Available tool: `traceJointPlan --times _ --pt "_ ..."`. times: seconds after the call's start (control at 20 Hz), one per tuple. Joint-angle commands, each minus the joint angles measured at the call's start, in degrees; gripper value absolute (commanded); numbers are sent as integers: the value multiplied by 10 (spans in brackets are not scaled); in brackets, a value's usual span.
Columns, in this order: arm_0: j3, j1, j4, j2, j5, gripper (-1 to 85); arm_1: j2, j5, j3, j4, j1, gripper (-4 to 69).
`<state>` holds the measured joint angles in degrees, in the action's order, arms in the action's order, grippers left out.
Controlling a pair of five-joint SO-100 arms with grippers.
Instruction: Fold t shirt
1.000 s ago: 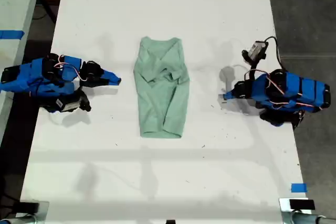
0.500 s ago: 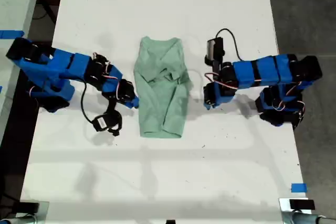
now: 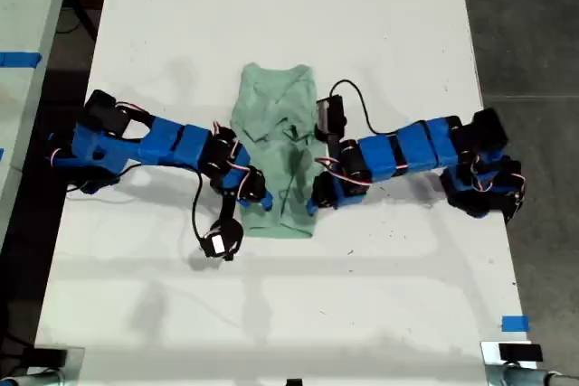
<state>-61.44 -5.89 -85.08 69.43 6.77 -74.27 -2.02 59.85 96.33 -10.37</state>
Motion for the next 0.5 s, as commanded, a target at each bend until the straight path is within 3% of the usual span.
traceJointPlan --times 0.0,0.45 --pt "16 18 -19 3 -9 177 4 -4 -35 -18 -8 189" --pt "-62 54 -11 -40 20 196 18 1 -24 -26 -4 184"
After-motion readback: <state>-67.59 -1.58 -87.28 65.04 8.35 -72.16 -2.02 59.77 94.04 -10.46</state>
